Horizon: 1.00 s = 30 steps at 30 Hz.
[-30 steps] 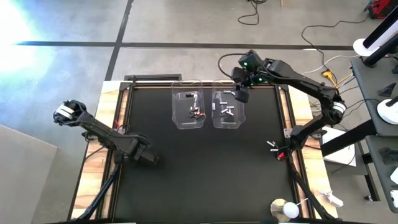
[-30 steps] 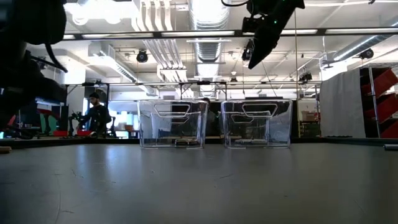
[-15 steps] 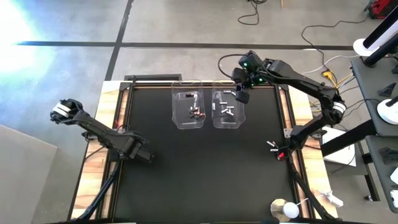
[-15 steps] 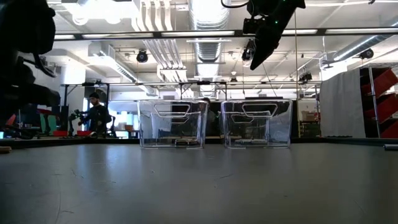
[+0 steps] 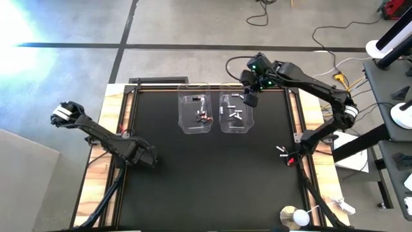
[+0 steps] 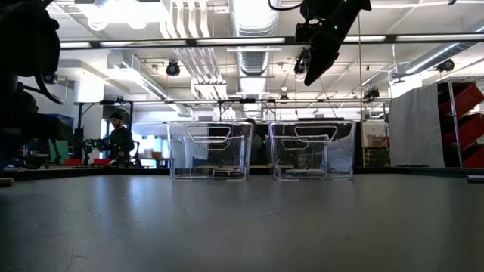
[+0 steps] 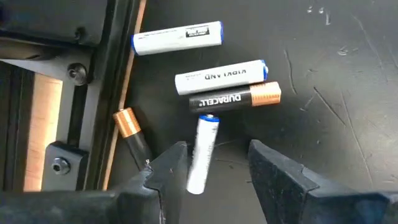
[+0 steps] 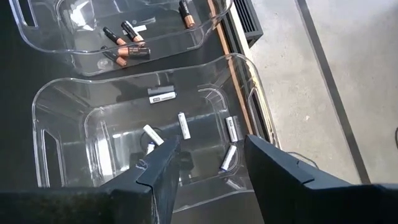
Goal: Sort batteries
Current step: Put the white battery into the right transparent bin
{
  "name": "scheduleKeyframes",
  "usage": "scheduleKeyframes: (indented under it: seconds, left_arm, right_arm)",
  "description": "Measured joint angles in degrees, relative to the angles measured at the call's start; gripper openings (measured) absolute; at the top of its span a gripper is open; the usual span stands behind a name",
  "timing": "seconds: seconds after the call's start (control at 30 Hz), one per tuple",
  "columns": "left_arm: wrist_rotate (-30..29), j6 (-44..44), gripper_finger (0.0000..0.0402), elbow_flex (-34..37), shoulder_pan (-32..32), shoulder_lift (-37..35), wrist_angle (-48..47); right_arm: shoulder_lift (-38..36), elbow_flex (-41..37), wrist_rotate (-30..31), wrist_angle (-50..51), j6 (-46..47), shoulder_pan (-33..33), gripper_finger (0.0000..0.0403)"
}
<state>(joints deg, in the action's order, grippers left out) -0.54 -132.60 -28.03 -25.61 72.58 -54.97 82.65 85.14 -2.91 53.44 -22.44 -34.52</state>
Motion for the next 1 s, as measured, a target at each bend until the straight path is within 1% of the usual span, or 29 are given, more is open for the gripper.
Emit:
scheduleKeyframes:
  seconds: [0.13,0.23,0.3,0.4,0.5,0.7,0.77,0.83,0.9,0.93,1.0]
  left_arm:
    - [0.0,0.4,0.0157,-0.7,0.0,0.3,-1.1]
    - [-0.5,3.7,0.0155,-1.4,0.0,0.4,-1.2]
    - [-1.4,6.2,0.0154,-1.5,0.0,0.4,1.2]
    - [-1.9,7.5,0.0144,-1.3,0.0,0.8,3.3]
    - [-2.0,7.7,0.0111,-1.7,0.0,1.7,3.8]
    - [-2.6,10.9,0.0025,-3.0,0.0,3.9,4.1]
    - [-3.3,12.1,0.0012,-3.7,0.0,4.3,3.7]
    - [-5.2,12.6,0.0014,-5.0,0.0,4.6,3.5]
    - [-8.8,14.5,0.0018,-7.3,0.0,4.6,6.6]
    - [-10.5,15.8,0.0018,-9.0,0.1,4.5,8.2]
    - [-13.8,19.2,0.0016,-11.4,0.1,4.5,6.4]
  right_arm:
    - [0.0,-0.2,0.0,0.2,0.7,0.0,0.016]
    - [0.0,-0.3,0.0,0.3,0.9,0.0,0.0154]
    - [0.0,-0.3,0.0,0.3,0.9,0.0,0.015]
    - [0.0,-0.4,0.0,-0.4,0.9,0.0,0.0144]
    - [0.1,-0.5,0.0,-1.5,0.9,0.0,0.0139]
    - [0.1,-0.5,0.0,-1.9,1.8,0.1,0.013]
    - [0.1,-0.1,0.0,-1.4,3.5,0.3,0.0128]
    - [0.0,0.5,-0.3,-1.4,4.9,0.7,0.0126]
    - [0.0,1.1,-1.3,-1.4,5.6,1.0,0.0123]
    - [0.0,1.3,-2.6,-1.4,6.1,1.0,0.0122]
    - [0.0,1.7,-7.1,-1.7,6.9,1.3,0.0118]
